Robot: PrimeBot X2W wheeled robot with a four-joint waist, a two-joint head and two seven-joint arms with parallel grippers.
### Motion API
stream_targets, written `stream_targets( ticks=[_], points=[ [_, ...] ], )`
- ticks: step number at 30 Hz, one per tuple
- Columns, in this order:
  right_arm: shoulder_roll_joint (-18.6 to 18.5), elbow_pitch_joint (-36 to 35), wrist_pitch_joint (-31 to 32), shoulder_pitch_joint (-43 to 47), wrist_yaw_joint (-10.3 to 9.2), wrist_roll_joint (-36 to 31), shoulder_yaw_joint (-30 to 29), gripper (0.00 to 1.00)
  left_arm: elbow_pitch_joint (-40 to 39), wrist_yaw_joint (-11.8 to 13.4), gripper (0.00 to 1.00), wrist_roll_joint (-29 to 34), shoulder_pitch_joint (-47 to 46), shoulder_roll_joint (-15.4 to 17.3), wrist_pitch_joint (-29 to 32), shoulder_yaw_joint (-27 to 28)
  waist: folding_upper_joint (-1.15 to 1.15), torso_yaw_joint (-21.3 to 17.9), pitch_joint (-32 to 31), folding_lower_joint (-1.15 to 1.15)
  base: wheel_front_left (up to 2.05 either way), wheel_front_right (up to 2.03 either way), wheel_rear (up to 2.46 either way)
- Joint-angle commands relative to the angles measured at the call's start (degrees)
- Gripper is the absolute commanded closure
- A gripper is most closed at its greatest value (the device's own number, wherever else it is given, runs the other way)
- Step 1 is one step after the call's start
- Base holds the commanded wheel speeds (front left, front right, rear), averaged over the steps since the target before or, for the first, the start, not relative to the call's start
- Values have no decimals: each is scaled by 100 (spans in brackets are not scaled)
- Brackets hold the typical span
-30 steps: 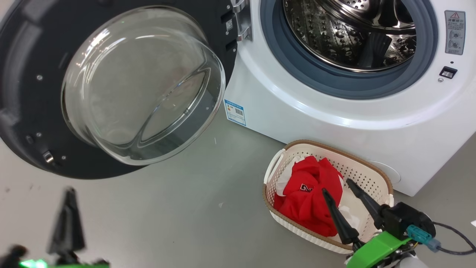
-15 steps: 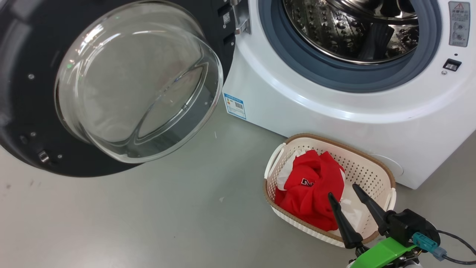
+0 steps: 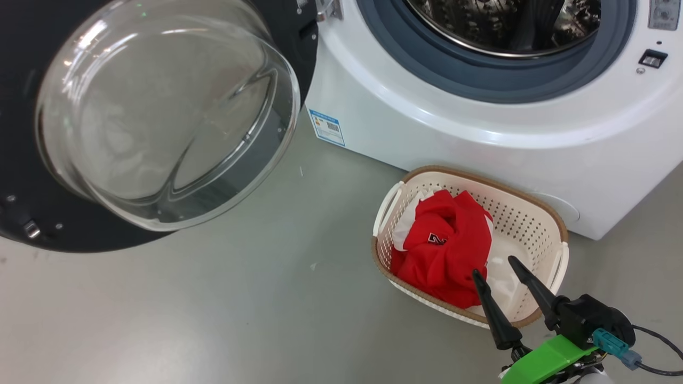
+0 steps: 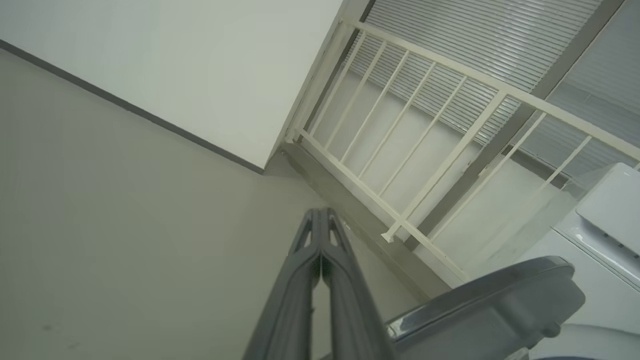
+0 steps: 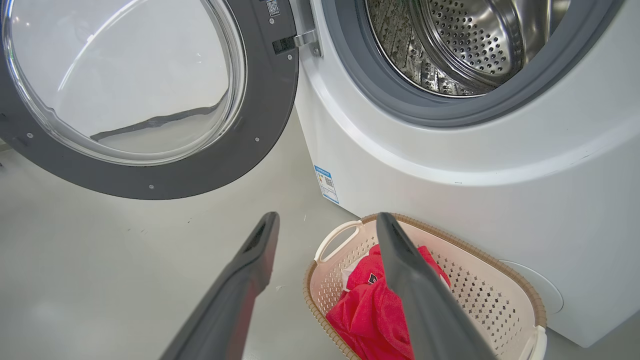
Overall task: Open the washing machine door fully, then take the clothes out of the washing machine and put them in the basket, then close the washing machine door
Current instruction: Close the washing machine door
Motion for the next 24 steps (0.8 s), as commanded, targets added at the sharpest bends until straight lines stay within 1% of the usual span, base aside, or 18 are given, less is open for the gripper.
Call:
stream_targets(
  ticks=[1, 3, 8, 13, 16, 24],
  points=[
    [-27, -142, -36, -156, 35, -69, 124, 0, -10, -32, 100, -138, -188, 491, 199, 88, 0, -64, 105, 0, 0, 0, 0],
    [-37, -143, -36, -187, 35, -89, 119, 0, 251, -32, 100, -338, -296, 592, 561, -39, 0, -80, 177, 0, 0, 0, 0],
    [-51, -144, -36, -241, 35, -135, 105, 0, 653, -32, 100, -824, -434, 690, 1497, -291, 0, -98, 300, 0, 0, 0, 0],
    [-44, -129, -36, -306, 35, -173, 110, 0, 773, -33, 100, -1178, -424, 715, 2055, -433, 0, -109, 385, 0, 0, 0, 0],
    [-27, -110, -36, -339, 35, -188, 126, 0, 744, -33, 100, -1329, -358, 722, 2340, -538, 0, -118, 416, 0, 0, 0, 0],
    [-36, -85, -36, -380, 35, -176, 137, 0, 530, -33, 100, -1626, -183, 710, 2710, -763, 0, -97, 412, 0, 0, 0, 0]
  ],
)
